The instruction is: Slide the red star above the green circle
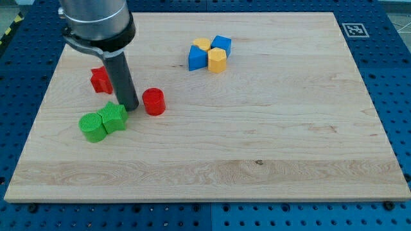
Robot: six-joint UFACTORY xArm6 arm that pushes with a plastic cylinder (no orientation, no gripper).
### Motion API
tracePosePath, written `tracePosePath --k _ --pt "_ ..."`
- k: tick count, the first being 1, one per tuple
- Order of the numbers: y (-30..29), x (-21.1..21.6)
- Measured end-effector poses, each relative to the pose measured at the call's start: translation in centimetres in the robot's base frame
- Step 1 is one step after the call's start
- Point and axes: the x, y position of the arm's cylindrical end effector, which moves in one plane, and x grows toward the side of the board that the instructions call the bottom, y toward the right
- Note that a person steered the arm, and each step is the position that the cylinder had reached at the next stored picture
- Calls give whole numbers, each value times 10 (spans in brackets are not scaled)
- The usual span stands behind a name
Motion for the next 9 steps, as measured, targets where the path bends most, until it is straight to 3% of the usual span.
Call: tracePosePath --k 4,9 --pt "-56 7" --pt "-34 -15"
